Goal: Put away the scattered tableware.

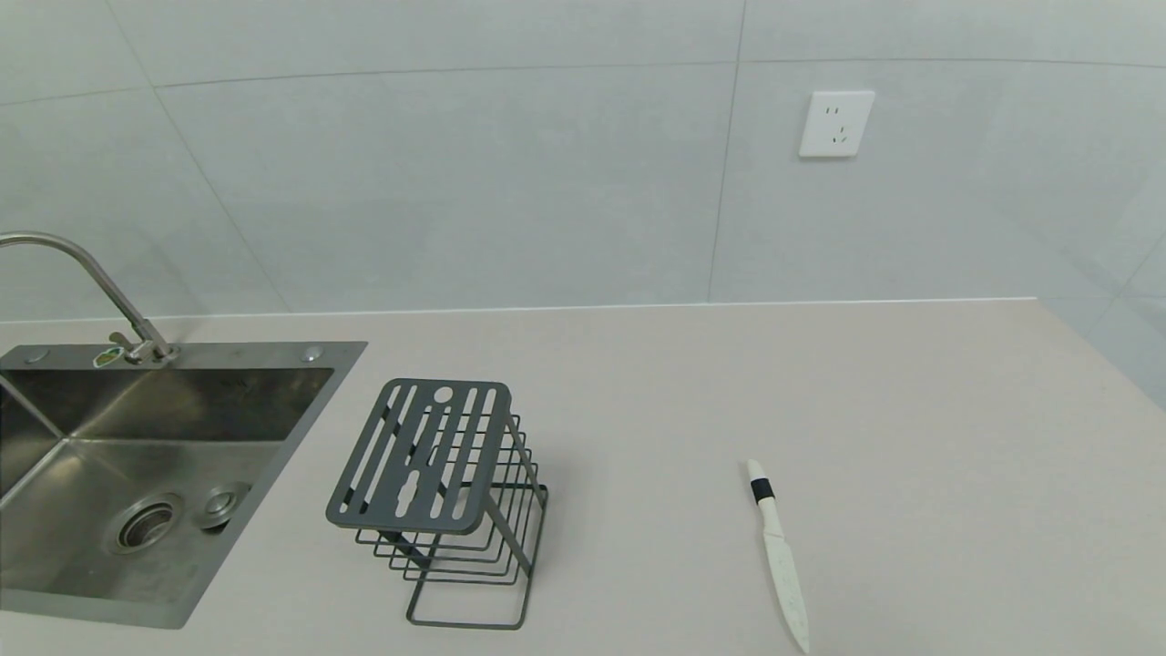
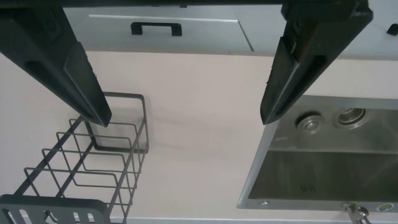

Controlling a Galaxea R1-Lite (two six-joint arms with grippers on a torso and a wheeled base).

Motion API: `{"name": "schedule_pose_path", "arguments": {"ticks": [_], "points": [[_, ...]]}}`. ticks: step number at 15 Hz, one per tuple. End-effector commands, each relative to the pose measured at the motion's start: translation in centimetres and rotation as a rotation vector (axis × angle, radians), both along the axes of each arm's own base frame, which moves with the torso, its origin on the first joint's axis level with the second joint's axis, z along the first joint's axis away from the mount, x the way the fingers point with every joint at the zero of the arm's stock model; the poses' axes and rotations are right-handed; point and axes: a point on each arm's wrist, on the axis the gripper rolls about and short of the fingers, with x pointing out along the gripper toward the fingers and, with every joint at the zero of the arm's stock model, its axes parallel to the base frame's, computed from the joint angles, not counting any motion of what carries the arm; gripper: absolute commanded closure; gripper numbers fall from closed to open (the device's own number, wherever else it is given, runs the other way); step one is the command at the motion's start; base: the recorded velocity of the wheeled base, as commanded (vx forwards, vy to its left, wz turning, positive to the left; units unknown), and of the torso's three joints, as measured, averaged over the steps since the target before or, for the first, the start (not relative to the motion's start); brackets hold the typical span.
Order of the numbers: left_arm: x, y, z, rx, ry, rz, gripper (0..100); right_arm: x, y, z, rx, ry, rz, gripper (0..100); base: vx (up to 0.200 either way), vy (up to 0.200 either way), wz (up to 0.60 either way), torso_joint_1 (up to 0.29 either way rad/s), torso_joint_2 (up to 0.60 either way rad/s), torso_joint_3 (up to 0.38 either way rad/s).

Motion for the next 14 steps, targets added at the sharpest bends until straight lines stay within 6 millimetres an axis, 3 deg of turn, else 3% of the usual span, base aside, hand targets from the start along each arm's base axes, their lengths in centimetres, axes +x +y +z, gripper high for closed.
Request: {"name": "schedule_pose_path", "arguments": {"ticks": [1, 8, 14], "points": [[0.0, 0.0, 0.0, 0.0, 0.001, 0.001, 0, 2.2, 0.1, 0.7, 0.001, 0.149, 0.034, 0, 0.0, 0.0, 0.0, 0.0, 0.0, 0.0], [0.0, 0.0, 0.0, 0.001, 0.001, 0.001, 0, 4.3, 0.6, 0.5, -0.023, 0.287, 0.166, 0, 0.0, 0.0, 0.0, 0.0, 0.0, 0.0], [0.0, 0.0, 0.0, 0.001, 0.003, 0.001, 0, 10.1, 2.3, -0.4, -0.159, 0.483, 0.288, 0, 0.0, 0.0, 0.0, 0.0, 0.0, 0.0]]}}
